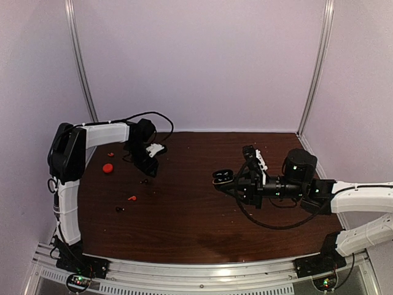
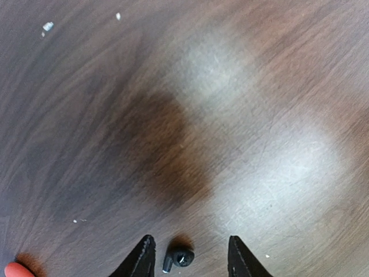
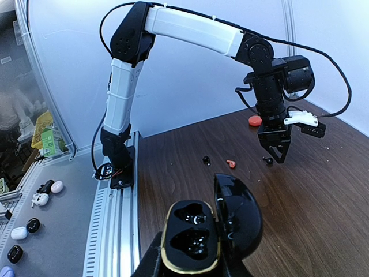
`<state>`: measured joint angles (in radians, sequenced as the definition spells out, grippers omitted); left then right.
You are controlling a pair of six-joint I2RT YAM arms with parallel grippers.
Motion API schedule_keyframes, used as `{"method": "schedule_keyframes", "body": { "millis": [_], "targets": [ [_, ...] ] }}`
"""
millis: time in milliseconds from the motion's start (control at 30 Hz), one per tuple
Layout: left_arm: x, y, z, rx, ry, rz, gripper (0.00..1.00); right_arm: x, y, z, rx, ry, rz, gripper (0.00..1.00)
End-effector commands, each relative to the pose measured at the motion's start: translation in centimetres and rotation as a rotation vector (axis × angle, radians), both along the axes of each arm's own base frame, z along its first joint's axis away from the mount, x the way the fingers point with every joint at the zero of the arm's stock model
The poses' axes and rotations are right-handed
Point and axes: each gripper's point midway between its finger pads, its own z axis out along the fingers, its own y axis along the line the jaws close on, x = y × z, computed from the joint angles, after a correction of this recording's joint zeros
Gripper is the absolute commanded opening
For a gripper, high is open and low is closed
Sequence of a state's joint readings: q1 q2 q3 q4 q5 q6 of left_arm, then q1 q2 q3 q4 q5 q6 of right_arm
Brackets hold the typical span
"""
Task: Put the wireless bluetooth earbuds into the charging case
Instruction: Pick up the left earbud from the center of the board.
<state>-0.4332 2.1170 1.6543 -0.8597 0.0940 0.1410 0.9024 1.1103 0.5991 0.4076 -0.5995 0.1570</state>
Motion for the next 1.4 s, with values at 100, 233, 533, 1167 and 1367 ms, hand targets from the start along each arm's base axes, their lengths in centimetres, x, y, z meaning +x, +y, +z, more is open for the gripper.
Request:
{"method": "schedule_keyframes", "body": {
  "millis": [100,233,533,1167,1367],
  "targets": [
    [-1.5,1.1,-2.4,0.044,0.093,-0.025,0.45,0.2,-0.3,0.9,0.024,-0.023,-0.016,0.0],
    [-2.3,1.6,-3.4,0.062,0.117,-0.019,0.46,0.3,-0.2,0.8,0.022,-0.021,-0.014,0.0],
    [-3.6,2.5,-4.6,0.098,0.155,0.001,0.42,0.3,-0.1,0.8,0.022,-0.022,-0.012,0.0],
    [-4.2,3.6,-5.1,0.131,0.165,0.036,0.3,0.3,0.0,0.8,0.025,-0.017,-0.006,0.0],
    [-4.1,3.6,-5.1,0.128,0.169,0.041,0.23,0.3,0.0,0.9,0.021,-0.021,-0.007,0.0]
  ]
}}
